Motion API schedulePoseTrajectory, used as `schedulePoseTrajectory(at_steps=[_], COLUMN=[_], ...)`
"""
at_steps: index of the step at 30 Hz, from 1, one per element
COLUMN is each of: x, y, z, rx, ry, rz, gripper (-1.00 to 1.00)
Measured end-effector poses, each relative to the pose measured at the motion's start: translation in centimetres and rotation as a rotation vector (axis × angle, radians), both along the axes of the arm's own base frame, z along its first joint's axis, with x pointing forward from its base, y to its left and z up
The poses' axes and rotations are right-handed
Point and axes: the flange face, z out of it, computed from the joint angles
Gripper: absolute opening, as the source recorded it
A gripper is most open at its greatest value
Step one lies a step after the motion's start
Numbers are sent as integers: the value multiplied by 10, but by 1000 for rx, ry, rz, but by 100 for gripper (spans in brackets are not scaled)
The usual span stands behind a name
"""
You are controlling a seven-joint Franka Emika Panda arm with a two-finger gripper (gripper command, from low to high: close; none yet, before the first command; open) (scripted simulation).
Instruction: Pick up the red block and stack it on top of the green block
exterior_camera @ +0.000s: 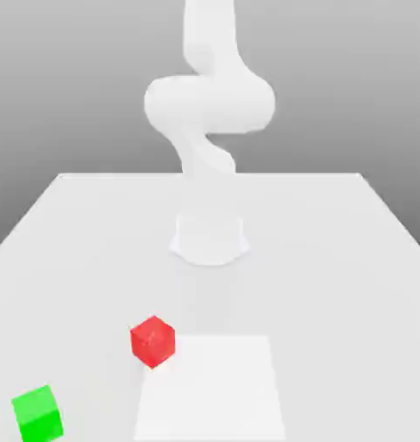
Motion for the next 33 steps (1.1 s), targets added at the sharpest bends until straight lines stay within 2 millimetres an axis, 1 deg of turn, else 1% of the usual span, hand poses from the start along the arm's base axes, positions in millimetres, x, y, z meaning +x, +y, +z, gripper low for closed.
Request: schedulePoseTrajectory(at_steps=[2,4,6,9,11,13,15,17,18,20,24,25,30,31,33], x=[23,38,48,50,44,32,12,-15,-23,-28,-30,-31,-31,-31,-30], y=[-10,-20,-31,-48,-58,-67,-75,-80,-82,-82,-82,-82,-82,-82,-82], z=[-49,-99,-149,-224,-274,-325,-376,-427,-445,-468,-506,-514,-513,-517,-509], rx=[27,54,81,122,151,181,214,248,258,264,266,265,265,265,266], ry=[75,147,219,325,398,474,553,639,661,678,684,684,683,683,683], rz=[-62,-124,-188,-286,-355,-429,-507,-592,-618,-634,-639,-639,-639,-639,-639], gripper=[0,0,0,0,0,0,0,0,0,0,0,-100,-100,-100,-100])
